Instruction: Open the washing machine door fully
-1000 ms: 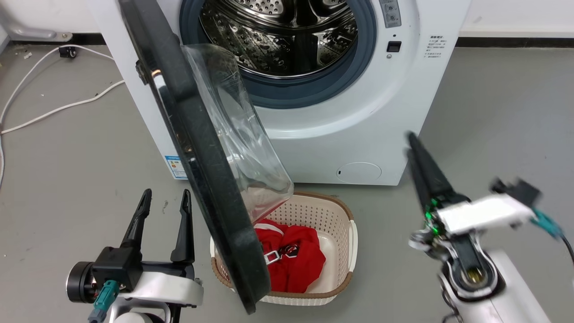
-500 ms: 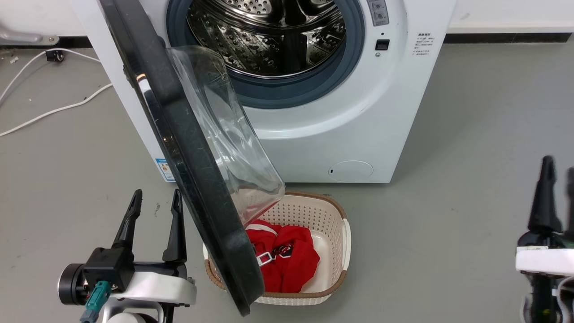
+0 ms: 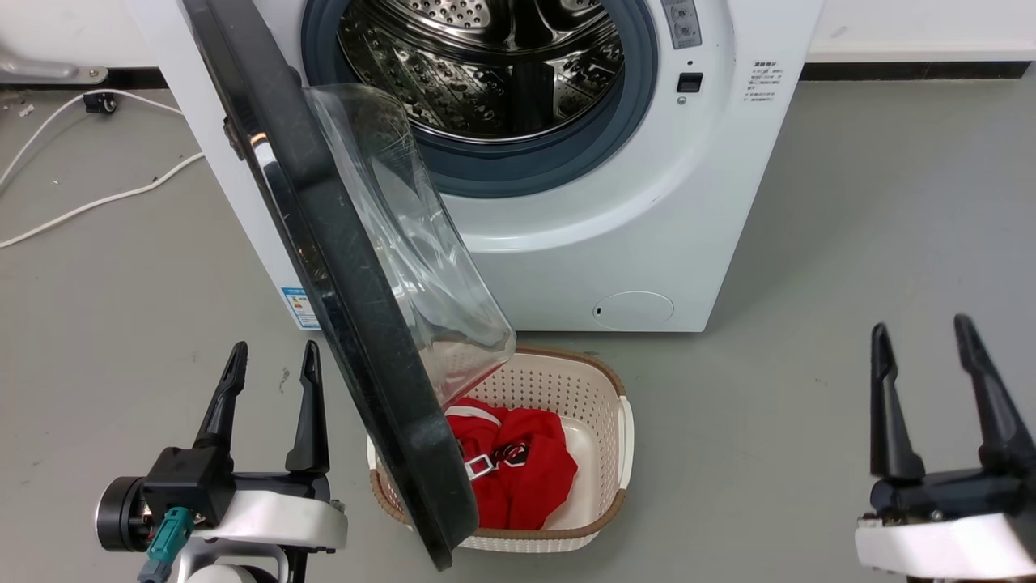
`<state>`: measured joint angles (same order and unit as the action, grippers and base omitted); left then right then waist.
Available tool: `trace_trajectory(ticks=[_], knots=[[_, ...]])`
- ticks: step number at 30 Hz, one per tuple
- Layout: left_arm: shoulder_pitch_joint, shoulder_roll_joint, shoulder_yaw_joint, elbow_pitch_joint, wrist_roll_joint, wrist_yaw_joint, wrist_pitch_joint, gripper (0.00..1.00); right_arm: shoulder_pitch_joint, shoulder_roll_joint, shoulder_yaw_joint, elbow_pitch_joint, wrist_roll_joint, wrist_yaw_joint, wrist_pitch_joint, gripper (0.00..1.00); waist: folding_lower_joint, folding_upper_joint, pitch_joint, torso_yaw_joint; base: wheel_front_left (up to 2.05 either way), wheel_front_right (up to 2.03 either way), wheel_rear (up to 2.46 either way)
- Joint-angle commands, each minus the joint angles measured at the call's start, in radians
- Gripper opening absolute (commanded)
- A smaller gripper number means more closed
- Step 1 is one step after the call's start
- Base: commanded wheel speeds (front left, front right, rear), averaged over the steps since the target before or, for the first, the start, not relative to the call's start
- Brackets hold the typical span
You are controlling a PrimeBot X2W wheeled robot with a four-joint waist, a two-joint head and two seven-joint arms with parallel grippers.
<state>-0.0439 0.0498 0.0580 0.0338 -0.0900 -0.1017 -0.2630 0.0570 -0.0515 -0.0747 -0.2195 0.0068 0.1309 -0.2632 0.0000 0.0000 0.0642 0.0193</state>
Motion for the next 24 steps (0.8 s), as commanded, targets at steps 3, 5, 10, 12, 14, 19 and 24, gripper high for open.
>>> trace_trajectory(ticks=[3,5,10,12,14,19,24], knots=[[-0.003,0.001,0.002,-0.005,0.009,-0.002,-0.002,1.00,0.034,0.002,-0.002,0.037,0.011,0.000,-0.002,1.00,0.0000,0.0000,-0.001,0.001,0.00,0.00,0.00],[0.001,0.001,0.002,-0.006,0.009,-0.002,-0.002,1.00,0.040,0.002,-0.003,0.063,0.023,0.000,-0.002,1.00,0.0000,0.0000,-0.003,0.000,0.00,0.00,0.00],[0.006,0.001,0.002,-0.008,0.007,-0.002,-0.002,1.00,0.031,0.002,-0.001,0.114,0.046,0.000,-0.002,1.00,0.0000,0.0000,-0.002,-0.002,0.00,0.00,0.00],[0.007,0.001,0.002,-0.010,0.007,-0.002,-0.002,1.00,0.023,0.002,0.000,0.122,0.052,0.000,-0.002,1.00,0.0000,0.0000,-0.002,-0.002,0.00,0.00,0.00],[0.007,0.001,0.001,-0.010,0.008,-0.002,-0.002,1.00,0.016,0.002,-0.002,0.128,0.054,0.000,-0.002,1.00,0.0000,0.0000,-0.002,-0.002,0.00,0.00,0.00],[0.006,0.001,-0.001,-0.008,0.009,-0.003,-0.002,0.94,0.007,0.002,-0.004,0.138,0.062,0.000,-0.002,1.00,0.0000,0.0000,-0.003,-0.001,0.00,0.00,0.00],[0.009,0.001,0.000,-0.009,0.008,-0.008,-0.002,0.00,0.007,0.002,-0.004,0.146,0.072,0.000,-0.002,1.00,0.0000,0.0000,-0.005,-0.004,0.00,0.00,0.00]])
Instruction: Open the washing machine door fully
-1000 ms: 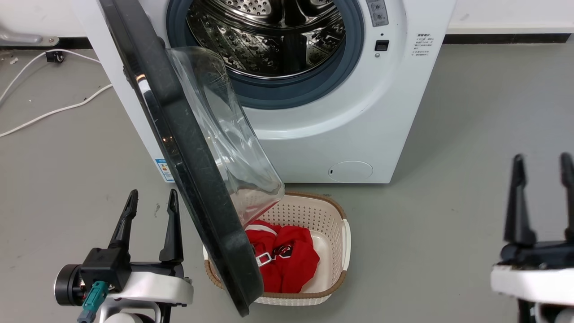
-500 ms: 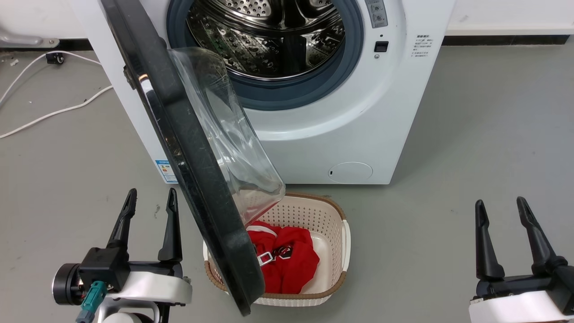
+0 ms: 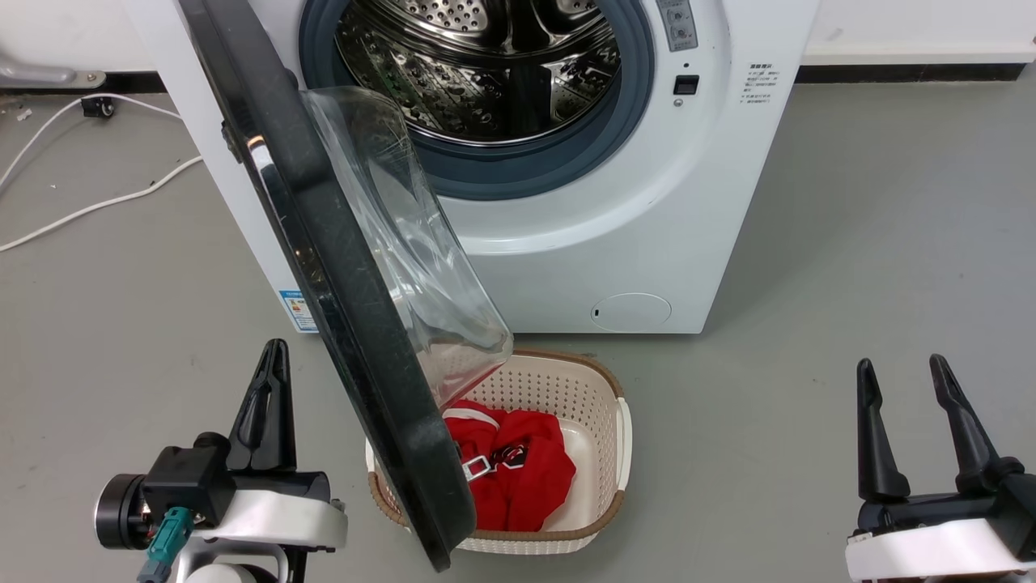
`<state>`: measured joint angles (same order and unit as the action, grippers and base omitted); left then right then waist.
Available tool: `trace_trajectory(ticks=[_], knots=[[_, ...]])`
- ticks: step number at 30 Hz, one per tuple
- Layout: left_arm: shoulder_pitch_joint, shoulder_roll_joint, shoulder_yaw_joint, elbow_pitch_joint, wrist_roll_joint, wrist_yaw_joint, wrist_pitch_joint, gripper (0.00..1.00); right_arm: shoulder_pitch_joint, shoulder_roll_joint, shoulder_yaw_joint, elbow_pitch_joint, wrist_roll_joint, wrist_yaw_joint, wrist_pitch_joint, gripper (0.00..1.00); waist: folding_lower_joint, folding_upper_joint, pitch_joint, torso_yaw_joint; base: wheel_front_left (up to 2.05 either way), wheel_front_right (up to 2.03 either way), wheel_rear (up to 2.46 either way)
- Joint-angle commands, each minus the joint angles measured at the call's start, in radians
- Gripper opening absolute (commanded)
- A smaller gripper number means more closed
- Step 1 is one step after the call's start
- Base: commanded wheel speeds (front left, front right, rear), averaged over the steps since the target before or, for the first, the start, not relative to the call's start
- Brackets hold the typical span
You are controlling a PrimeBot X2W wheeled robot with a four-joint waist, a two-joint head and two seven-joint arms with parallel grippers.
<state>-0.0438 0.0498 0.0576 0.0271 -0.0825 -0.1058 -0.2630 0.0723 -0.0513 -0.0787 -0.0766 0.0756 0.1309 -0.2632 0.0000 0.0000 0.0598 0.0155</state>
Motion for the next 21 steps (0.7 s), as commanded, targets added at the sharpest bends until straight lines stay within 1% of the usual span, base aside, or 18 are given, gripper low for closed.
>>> trace_trajectory(ticks=[1,5,9,16,21], knots=[[0.007,0.001,0.000,-0.007,0.001,-0.004,-0.002,0.00,-0.008,0.002,0.000,0.003,0.002,0.000,-0.002,1.00,0.0000,0.0000,-0.001,0.000,0.00,0.00,0.00],[-0.004,0.001,0.006,-0.031,0.004,-0.003,-0.002,0.00,-0.008,0.002,0.002,0.005,0.006,0.000,-0.002,1.00,0.0000,0.0000,-0.001,0.000,0.00,0.00,0.00],[-0.026,0.001,0.017,-0.111,0.008,0.005,-0.002,0.00,-0.007,0.002,0.002,0.010,0.012,0.000,-0.002,1.00,0.0000,0.0000,-0.001,0.003,0.00,0.00,0.00],[-0.069,0.001,0.033,-0.343,0.024,0.010,-0.002,0.00,0.001,0.002,0.003,0.017,0.017,0.000,-0.002,1.00,0.0000,0.0000,-0.006,0.009,0.00,0.00,0.00],[-0.106,0.001,0.011,-0.545,0.046,0.004,-0.002,0.00,0.006,0.002,0.004,0.024,0.024,0.000,-0.002,1.00,0.0000,0.0000,-0.011,0.007,0.00,0.00,0.00]])
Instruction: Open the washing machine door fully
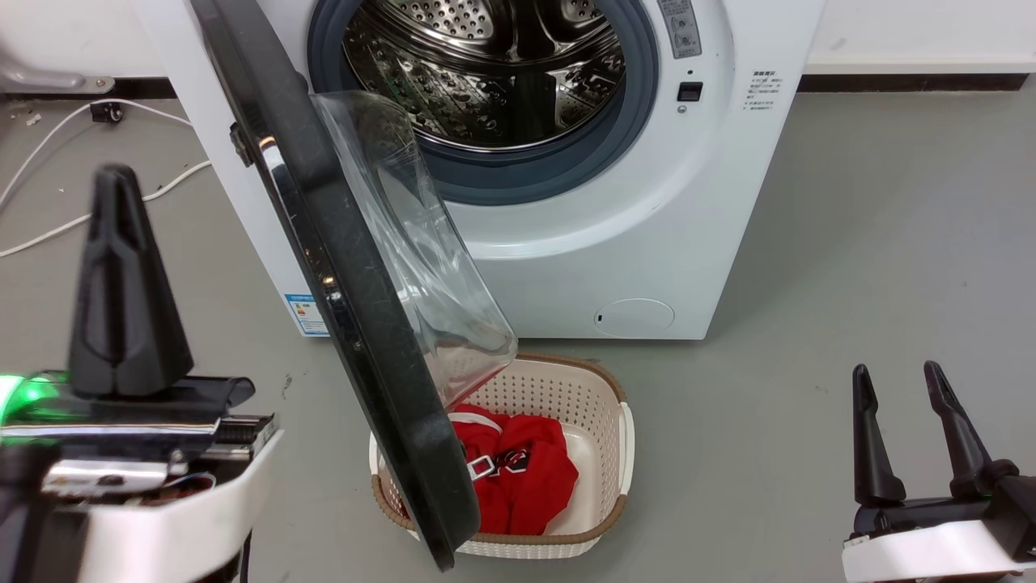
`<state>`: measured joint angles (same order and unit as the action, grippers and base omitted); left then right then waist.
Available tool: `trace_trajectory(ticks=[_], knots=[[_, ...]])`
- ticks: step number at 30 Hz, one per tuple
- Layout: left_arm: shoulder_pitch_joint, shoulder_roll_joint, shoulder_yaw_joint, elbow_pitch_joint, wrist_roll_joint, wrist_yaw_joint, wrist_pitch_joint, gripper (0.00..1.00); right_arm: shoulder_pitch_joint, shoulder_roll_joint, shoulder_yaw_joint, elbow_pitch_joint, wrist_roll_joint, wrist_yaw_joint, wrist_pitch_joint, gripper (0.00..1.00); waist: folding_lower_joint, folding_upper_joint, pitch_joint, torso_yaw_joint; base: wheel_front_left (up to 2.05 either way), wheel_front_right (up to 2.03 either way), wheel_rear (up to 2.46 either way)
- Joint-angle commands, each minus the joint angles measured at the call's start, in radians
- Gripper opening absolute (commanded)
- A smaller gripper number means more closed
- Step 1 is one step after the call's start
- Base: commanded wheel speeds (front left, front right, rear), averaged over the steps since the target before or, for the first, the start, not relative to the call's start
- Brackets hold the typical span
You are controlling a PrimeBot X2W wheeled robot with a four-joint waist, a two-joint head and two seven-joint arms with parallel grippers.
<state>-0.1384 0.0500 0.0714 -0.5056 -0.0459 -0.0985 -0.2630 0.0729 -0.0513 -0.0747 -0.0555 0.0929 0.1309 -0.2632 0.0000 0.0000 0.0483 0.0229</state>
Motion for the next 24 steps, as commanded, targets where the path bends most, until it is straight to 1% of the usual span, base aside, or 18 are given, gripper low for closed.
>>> trace_trajectory(ticks=[1,6,10,13,18,21,22,24], knots=[[-0.020,0.001,-0.011,-0.050,0.011,-0.004,-0.002,0.00,0.006,0.002,0.001,0.003,0.007,0.000,-0.002,1.00,0.0000,0.0000,0.000,-0.002,0.00,0.00,0.00],[-0.057,0.008,-0.070,-0.199,0.020,-0.016,-0.002,0.00,0.002,0.002,0.003,0.005,0.015,0.000,-0.002,1.00,0.0000,0.0000,0.005,-0.008,0.00,0.00,0.00],[-0.029,0.018,-0.161,-0.230,0.007,-0.024,-0.002,0.00,-0.004,0.002,0.006,0.009,0.022,0.000,-0.002,1.00,0.0000,0.0000,0.010,-0.013,0.00,0.00,0.00],[0.015,0.034,-0.249,-0.206,0.001,-0.030,-0.002,0.00,-0.010,0.002,0.008,0.011,0.027,0.000,-0.002,1.00,0.0000,0.0000,0.014,-0.015,0.00,0.00,0.00],[0.126,0.067,-0.387,-0.123,-0.024,-0.032,-0.002,0.00,-0.009,0.002,0.007,0.016,0.032,0.000,-0.002,1.00,0.0000,0.0000,0.016,-0.016,0.00,0.00,0.00],[0.203,0.082,-0.453,-0.057,-0.052,-0.032,-0.002,0.00,-0.010,0.002,0.005,0.020,0.038,0.000,-0.002,1.00,0.0000,0.0000,0.019,-0.012,0.00,0.00,0.00],[0.203,0.082,-0.453,-0.057,-0.052,-0.032,-0.002,0.00,-0.010,0.002,0.005,0.020,0.038,0.000,-0.002,1.00,0.0000,0.0000,0.019,-0.012,0.00,0.00,0.00],[0.244,0.094,-0.492,-0.010,-0.067,-0.032,-0.002,0.00,-0.012,0.002,0.005,0.022,0.038,0.000,-0.002,1.00,0.0000,0.0000,0.022,-0.006,0.00,0.00,0.00]])
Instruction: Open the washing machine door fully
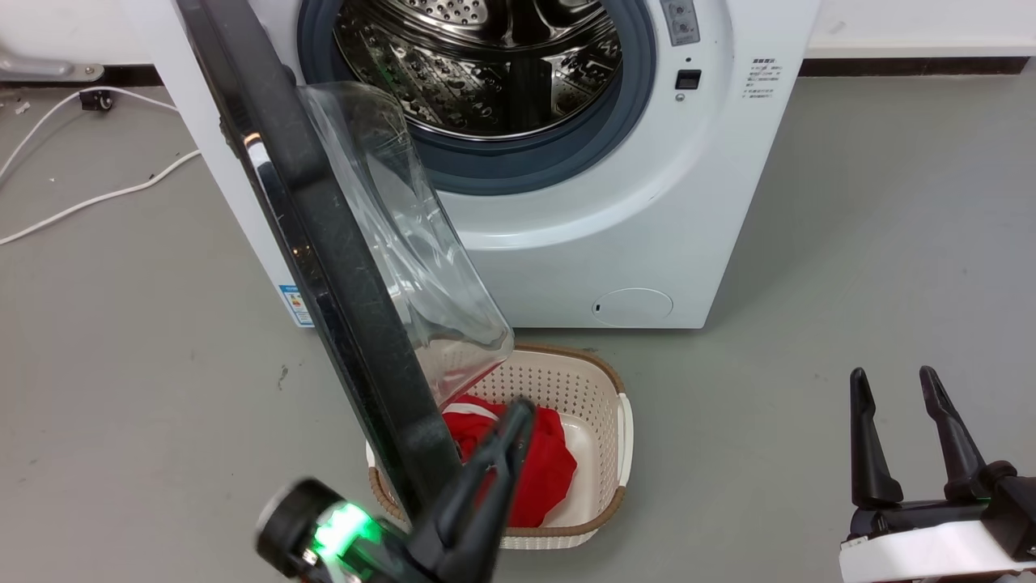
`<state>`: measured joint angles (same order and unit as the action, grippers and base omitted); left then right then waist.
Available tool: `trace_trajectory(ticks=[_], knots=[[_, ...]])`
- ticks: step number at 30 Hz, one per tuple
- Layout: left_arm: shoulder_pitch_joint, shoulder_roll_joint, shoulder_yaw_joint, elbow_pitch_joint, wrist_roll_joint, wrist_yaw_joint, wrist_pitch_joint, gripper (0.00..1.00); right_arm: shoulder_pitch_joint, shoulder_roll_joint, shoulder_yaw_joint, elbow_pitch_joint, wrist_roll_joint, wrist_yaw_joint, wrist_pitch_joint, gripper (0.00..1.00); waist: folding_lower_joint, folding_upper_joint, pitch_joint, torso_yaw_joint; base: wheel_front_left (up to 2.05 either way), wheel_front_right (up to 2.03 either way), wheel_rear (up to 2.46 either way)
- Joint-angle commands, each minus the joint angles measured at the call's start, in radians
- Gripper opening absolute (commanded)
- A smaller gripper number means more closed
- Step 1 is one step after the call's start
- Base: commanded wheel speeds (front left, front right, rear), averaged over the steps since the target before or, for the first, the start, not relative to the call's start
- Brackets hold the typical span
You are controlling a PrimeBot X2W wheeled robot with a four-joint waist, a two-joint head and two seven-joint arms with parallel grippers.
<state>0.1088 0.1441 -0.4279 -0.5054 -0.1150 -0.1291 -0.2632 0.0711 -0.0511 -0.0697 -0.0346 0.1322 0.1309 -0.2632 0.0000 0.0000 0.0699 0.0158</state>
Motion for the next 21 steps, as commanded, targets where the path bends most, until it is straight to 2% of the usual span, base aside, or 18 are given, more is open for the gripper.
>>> trace_trajectory(ticks=[1,6,9,14,21], knots=[[0.015,0.007,-0.008,0.013,-0.003,-0.002,-0.002,0.00,-0.012,0.002,0.000,0.002,0.000,0.000,-0.002,1.00,0.0000,0.0000,0.003,0.004,0.00,0.00,0.00],[0.092,0.038,-0.053,0.149,-0.003,-0.002,-0.002,0.00,-0.021,0.002,0.004,0.008,0.007,0.000,-0.002,1.00,0.0000,0.0000,0.013,0.016,0.00,0.00,0.00],[0.104,0.036,-0.068,0.229,0.003,0.000,-0.002,0.00,-0.023,0.002,0.005,0.012,0.009,0.000,-0.002,1.00,0.0000,0.0000,0.018,0.019,0.00,0.00,0.00],[0.052,0.008,-0.060,0.324,0.017,0.020,-0.002,0.00,-0.029,0.002,0.014,0.021,0.015,0.000,-0.002,1.00,0.0000,0.0000,0.023,0.017,0.00,0.00,0.00],[-0.039,-0.030,-0.015,0.374,0.024,0.050,-0.002,0.00,-0.031,0.002,0.023,0.033,0.020,0.000,-0.002,1.00,0.0000,0.0000,0.026,0.007,0.00,0.00,0.00]])
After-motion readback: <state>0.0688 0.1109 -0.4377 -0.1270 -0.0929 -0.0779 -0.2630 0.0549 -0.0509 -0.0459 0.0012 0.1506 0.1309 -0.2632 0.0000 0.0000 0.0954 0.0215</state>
